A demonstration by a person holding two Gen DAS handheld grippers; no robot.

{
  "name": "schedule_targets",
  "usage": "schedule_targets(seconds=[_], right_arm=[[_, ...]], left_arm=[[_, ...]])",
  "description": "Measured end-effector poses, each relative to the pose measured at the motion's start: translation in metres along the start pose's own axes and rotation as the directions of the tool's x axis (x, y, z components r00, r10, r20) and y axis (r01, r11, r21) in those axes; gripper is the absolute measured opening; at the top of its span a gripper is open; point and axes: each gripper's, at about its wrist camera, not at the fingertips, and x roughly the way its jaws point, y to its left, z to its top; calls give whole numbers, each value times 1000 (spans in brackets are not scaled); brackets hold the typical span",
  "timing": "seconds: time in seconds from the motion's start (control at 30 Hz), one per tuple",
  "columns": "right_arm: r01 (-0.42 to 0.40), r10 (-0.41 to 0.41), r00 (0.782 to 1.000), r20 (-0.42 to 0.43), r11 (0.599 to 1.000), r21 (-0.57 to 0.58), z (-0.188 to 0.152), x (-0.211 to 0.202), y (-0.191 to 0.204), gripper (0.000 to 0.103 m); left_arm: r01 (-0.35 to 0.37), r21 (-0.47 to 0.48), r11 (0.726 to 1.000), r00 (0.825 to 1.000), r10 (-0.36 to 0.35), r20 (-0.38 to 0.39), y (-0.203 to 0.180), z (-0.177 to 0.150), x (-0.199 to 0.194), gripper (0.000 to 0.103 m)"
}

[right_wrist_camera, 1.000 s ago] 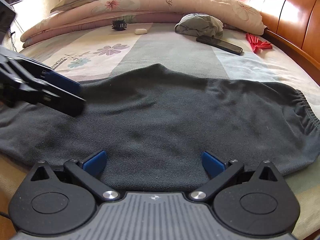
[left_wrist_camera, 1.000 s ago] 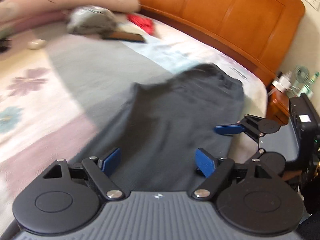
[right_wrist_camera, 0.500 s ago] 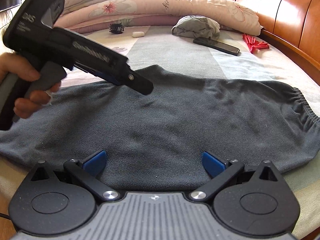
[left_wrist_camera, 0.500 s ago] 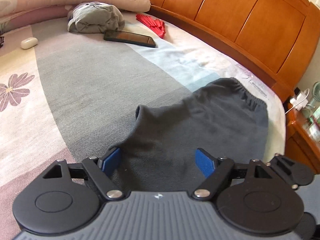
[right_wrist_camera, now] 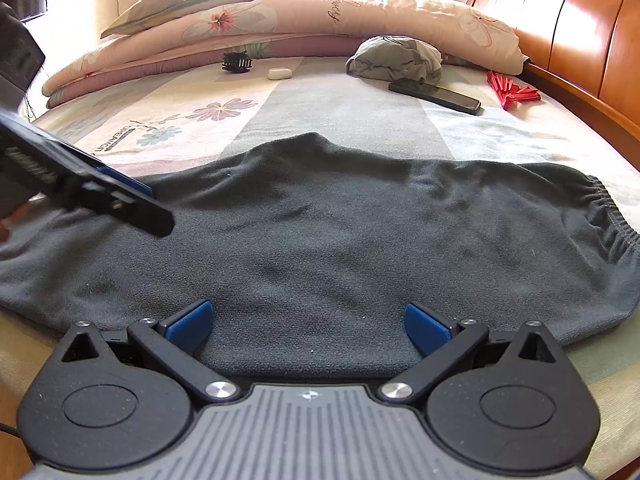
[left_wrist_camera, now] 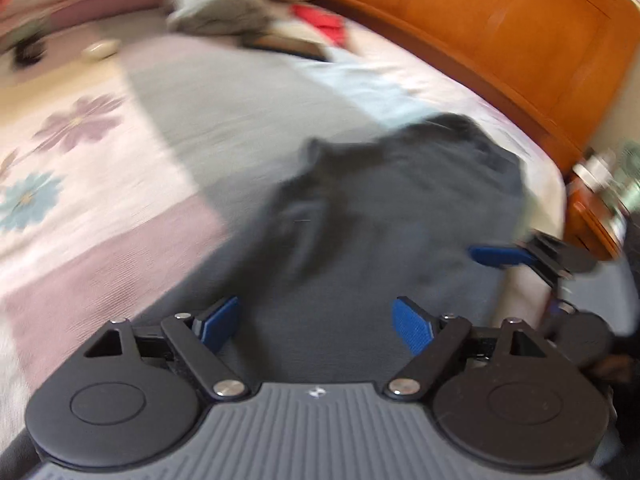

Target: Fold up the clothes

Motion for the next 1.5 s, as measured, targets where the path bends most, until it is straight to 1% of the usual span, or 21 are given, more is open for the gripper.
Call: schedule_targets(seconds=[0.1,0.2,0.3,0.37,0.4,0.47,0.57,0.6,0.67,0.73,0.8,0.9,0.93,1.03,1.1,1.23,1.3,1.4,1.43,1.5], right_arm=[[1,-1,1000,-1,1000,-2,0,1,0,103],[3,-3,1000,0,1000,-1,0,1,0,103],[14,-14,1000,0,1000,5,1,0,2,103],[23,-23,1000,-4,1000,11,3,-2,4,103],[23,-23,1000,-2,1000,16,4,-4,5,103],[-2,2,1000,27,1000,12,8,-11,11,103],[-35,37,997,62,999,-30,13,-20,25,103],[-41,44,997,63,998,-44,14,-20,30,103],[-59,62,997,51,996,-62,14,-16,39,103],[-75,77,997,24,995,-72,11,-10,46,103],[-84,83,996,-11,993,-85,5,-4,52,103],[-62,61,998,-12,990,-126,-1,-5,62,103],[-73,73,997,-4,990,-123,1,-8,64,103],[-102,105,994,19,988,-116,6,-15,69,103],[-116,120,992,27,986,-119,7,-17,74,103],[-103,100,995,-31,985,-141,-1,-7,79,103],[-90,85,996,-33,982,-164,-7,-6,82,103],[-76,72,997,-26,980,-186,-11,-7,85,103],[-74,70,997,-27,980,-186,-11,-7,85,103],[-70,66,997,-27,980,-186,-11,-8,85,103]], left_arm=[[19,-76,997,999,-16,39,13,5,-2,83],[-44,-48,998,996,47,75,9,10,-23,83],[-69,5,998,993,68,99,3,7,-54,84],[-108,49,993,990,103,94,-1,-3,-70,84],[-139,78,987,987,132,89,-4,-11,-77,85],[-194,132,972,980,186,75,-11,-31,-85,85],[-249,159,955,968,244,49,-17,-66,-90,85],[-255,156,954,967,252,39,-18,-78,-91,85],[-230,103,968,973,230,17,-14,-99,-92,85],[-231,28,973,973,231,4,-9,-118,-91,85],[-239,-1,971,971,239,29,-11,-131,-97,85],[-233,-47,971,972,235,32,-9,-138,-110,86],[-238,-58,969,970,241,40,-7,-139,-114,86],[-277,-107,955,957,285,60,1,-140,-122,86],[-282,-146,948,955,293,56,9,-144,-124,86],[-283,-177,943,953,297,55,14,-153,-126,86],[-287,-198,937,951,304,58,16,-158,-132,86],[-305,-228,925,938,333,95,24,-161,-150,86],[-317,-237,918,931,349,107,28,-162,-155,86],[-358,-269,894,909,400,119,43,-159,-165,86]])
